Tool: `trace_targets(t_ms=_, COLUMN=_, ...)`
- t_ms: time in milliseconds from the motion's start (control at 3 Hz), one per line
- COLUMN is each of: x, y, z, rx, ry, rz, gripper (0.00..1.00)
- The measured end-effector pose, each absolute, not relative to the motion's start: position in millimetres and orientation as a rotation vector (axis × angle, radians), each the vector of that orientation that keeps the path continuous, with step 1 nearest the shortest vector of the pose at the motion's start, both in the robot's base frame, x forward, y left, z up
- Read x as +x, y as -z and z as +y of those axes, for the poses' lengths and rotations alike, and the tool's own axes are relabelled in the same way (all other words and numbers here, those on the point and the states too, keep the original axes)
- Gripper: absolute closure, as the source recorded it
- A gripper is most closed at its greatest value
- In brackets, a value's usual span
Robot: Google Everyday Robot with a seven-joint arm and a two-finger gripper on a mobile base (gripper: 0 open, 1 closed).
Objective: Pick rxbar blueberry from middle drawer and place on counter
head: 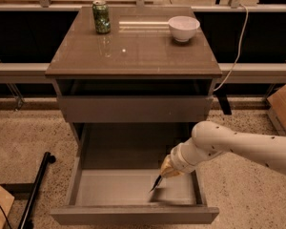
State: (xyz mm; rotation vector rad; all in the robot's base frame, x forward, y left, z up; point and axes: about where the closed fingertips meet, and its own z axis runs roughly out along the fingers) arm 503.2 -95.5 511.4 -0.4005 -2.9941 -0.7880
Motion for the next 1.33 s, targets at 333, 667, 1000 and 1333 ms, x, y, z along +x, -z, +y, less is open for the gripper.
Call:
trace_targets(t_ms=333, x=502, y=-527, z=-94, rx=-0.377, ry=0.793, rz=-3.034, gripper=1.00)
trace_targets(t_ms=667, x=501, y=-546, z=-98, rx=-0.364, ry=0.804, rz=-3.076, gripper=1.00)
trace_targets(t_ms=1000, x=504, y=-564, z=-107, rx=-0.358, ry=0.810, rz=-3.101, gripper=1.00)
trace_targets(t_ms=1333, x=513, y=-602, z=-143, rx=-0.414, ry=0.704, rz=-3.186, gripper=1.00)
